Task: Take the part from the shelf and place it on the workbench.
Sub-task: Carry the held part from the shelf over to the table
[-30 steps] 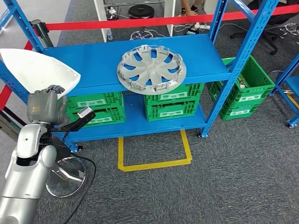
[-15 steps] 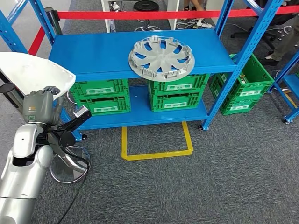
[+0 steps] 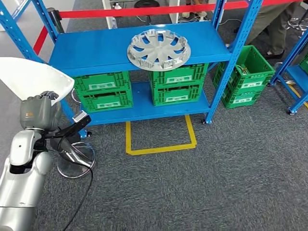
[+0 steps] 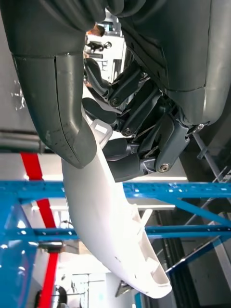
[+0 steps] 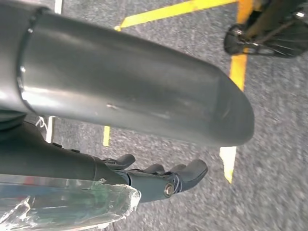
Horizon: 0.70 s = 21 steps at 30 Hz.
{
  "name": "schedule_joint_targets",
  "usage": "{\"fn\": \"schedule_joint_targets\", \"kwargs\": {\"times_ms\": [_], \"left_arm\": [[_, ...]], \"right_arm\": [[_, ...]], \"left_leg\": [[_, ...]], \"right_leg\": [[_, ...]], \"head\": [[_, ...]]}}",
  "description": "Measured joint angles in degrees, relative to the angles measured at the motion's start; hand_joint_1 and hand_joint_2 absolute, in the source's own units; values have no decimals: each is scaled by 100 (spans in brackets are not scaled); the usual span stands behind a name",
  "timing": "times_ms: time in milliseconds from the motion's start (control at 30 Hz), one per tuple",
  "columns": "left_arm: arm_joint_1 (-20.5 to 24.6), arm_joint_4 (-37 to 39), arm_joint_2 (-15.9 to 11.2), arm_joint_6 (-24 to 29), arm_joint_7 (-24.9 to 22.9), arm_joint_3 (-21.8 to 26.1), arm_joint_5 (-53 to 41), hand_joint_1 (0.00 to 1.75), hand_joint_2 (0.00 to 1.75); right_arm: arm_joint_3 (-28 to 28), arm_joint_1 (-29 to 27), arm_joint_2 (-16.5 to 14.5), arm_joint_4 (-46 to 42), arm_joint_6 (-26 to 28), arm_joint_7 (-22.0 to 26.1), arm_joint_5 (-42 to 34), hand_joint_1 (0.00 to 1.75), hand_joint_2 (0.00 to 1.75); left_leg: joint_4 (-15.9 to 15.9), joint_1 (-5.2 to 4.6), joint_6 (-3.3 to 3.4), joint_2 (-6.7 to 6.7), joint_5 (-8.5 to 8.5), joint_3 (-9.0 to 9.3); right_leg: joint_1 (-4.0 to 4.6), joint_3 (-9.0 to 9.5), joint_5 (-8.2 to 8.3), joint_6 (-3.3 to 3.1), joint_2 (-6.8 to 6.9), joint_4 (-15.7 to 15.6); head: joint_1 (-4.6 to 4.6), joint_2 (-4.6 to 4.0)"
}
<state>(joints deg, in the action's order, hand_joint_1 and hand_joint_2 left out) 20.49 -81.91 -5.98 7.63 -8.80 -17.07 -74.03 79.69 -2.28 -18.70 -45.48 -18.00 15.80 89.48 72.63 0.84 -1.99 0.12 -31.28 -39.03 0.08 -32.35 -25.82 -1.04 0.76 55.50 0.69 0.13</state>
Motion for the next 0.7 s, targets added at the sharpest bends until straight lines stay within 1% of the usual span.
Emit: {"fn": "schedule_joint_targets", "kwargs": {"times_ms": [33,67,100,133,167,200,233,267,300,333,367,400,433,467,500,533,567,600,633,667,700], "left_arm": [[-4,1,-1,-5,-2,18,5,175,175],[-5,1,-1,-9,-4,36,11,175,175],[-5,1,0,-13,-5,53,16,175,175],[-6,0,0,-14,-7,69,20,175,175],[-8,-1,0,-14,-8,81,21,175,175],[-11,-1,-1,-15,-8,90,22,175,175],[-18,-1,-1,-19,-8,97,22,175,175],[-20,1,-1,-23,-8,102,22,175,175],[-21,1,2,-28,-8,105,22,175,175],[-23,2,5,-32,-8,108,22,175,175],[-23,2,8,-35,-8,111,23,175,175],[-26,2,10,-36,-8,116,25,175,175],[-29,3,10,-38,-8,125,28,175,175],[-31,5,10,-39,-11,135,33,175,175],[-35,8,10,-42,-18,148,49,175,175],[-42,11,11,-44,-27,164,70,175,175],[-49,14,15,-45,-38,181,100,175,175],[-55,16,22,-46,-46,198,131,175,175],[-58,16,28,-46,-53,219,154,175,175],[-56,16,34,-46,-57,236,173,175,175],[-55,16,39,-47,-60,253,183,175,175]], "right_arm": [[0,0,-14,-8,-13,-8,0,0,0],[0,0,-28,-18,-23,-19,0,0,0],[0,1,-43,-29,-25,-31,0,0,0],[1,1,-57,-40,-25,-43,0,0,0],[1,1,-67,-51,-22,-51,0,0,0],[2,0,-75,-59,-19,-58,0,0,0],[2,-5,-79,-64,-17,-65,0,0,0],[4,-10,-81,-69,-16,-71,0,0,0],[5,-17,-81,-74,-15,-78,0,0,0],[7,-25,-81,-79,-15,-82,0,0,0],[9,-27,-82,-85,-15,-85,0,0,0],[8,-26,-84,-88,-15,-87,0,0,0],[8,-21,-85,-90,-15,-89,0,0,0],[7,-15,-87,-93,-15,-91,0,0,0],[7,-9,-88,-95,-14,-95,0,0,0],[8,-7,-88,-96,-13,-98,0,0,0],[8,-4,-88,-97,-11,-101,0,0,0],[9,2,-88,-99,-8,-103,0,0,0],[8,12,-88,-103,-4,-104,0,0,0],[7,23,-90,-107,-1,-104,0,0,0],[5,28,-92,-110,3,-103,0,0,0]], "left_leg": [[-122,11,-8,0,175,178],[-405,20,-8,0,279,436],[-797,19,4,-2,265,731],[-1147,11,35,-2,182,972],[-1400,-4,73,-2,86,1121],[-1529,-26,119,-2,33,1173],[-1553,-36,171,3,63,1135],[-1563,-36,219,13,128,1077],[-1574,-30,271,23,201,1007],[-1588,-19,316,32,284,921],[-1589,-13,347,38,362,827],[-1588,-15,363,38,435,728],[-1586,-18,364,38,512,630],[-1583,-20,359,39,588,530],[-1579,-22,348,40,662,435],[-1575,-22,334,40,731,347],[-1571,-22,317,39,796,279],[-1565,-28,294,37,855,223],[-1556,-35,268,36,911,185],[-1554,-40,239,37,974,160],[-1561,-41,209,39,1036,140]], "right_leg": [[-6,-126,55,21,2,51],[-11,-235,99,43,4,113],[-7,-328,135,67,3,176],[-2,-392,174,97,3,223],[-1,-433,220,128,3,249],[-4,-459,271,161,4,251],[-9,-477,335,198,4,235],[-21,-510,330,233,-4,237],[-28,-572,208,265,-16,307],[-34,-651,-25,295,-32,483],[-44,-743,-357,317,-45,781],[-48,-831,-673,336,-52,1161],[-52,-884,-873,351,-55,1544],[-54,-890,-913,362,-55,1834],[-56,-820,-802,366,-55,1959],[-58,-657,-611,361,-55,1892],[-60,-390,-438,346,-58,1620],[-55,-22,-383,323,-63,1178],[-52,347,-439,302,-71,674],[-43,616,-535,282,-81,270],[-32,766,-624,266,-89,9]], "head": [[1,0],[1,0],[2,0],[-2,0],[-2,0],[-1,0],[-2,0],[7,0],[5,0],[-2,0],[-5,0],[-15,0],[-15,0],[-14,0],[-15,0],[-15,0],[-16,0],[-17,0],[-14,0],[-11,0],[-10,0]]}}
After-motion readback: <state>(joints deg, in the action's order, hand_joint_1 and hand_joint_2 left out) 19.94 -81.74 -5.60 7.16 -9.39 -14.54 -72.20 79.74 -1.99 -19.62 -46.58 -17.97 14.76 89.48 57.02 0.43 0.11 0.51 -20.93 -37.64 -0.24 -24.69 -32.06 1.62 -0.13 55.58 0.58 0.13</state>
